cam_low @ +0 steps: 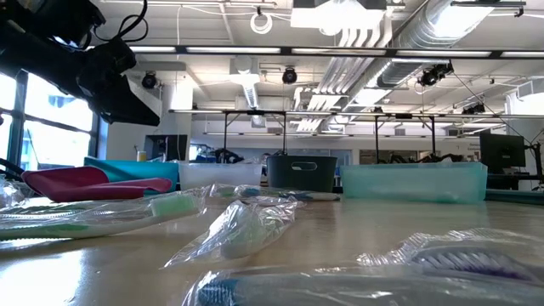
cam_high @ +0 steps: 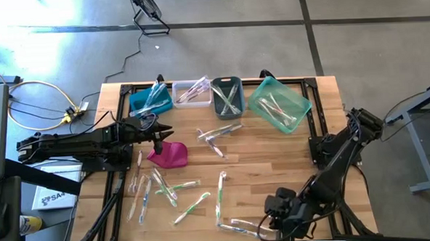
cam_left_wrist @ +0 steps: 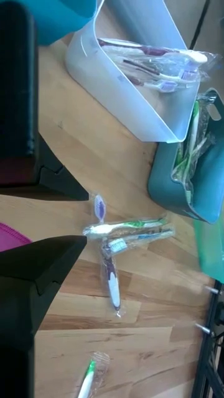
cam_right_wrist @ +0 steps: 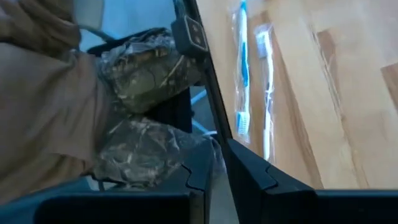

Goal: Pick & Place Toothbrushes
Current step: Put the violet toothbrush into the white bin

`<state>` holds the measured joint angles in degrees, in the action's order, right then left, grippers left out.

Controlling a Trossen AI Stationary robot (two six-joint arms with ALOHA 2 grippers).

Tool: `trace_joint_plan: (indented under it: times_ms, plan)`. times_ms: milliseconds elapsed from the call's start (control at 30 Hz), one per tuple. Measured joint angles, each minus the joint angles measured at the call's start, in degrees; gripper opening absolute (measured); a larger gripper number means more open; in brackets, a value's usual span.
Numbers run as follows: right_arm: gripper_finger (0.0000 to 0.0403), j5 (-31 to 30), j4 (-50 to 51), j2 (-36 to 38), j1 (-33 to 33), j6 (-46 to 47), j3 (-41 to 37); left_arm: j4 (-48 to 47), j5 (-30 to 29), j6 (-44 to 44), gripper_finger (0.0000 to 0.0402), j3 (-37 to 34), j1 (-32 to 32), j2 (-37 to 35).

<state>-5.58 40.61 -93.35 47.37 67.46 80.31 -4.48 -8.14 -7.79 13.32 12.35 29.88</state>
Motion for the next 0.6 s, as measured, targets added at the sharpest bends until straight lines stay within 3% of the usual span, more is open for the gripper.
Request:
trace_joint_plan:
  times_ms: [300,600]
  plan:
    - [0.0042,-3.8,1.6,-4.7,-0.7,4.3,-1.7,0.0,0.0,0.0,0.0095,0.0,0.0,0.0]
    - [0.0117,-1.8,2.6,-8.3,-0.9,6.4,-1.7,0.0,0.0,0.0,0.0095,0.0,0.0,0.0]
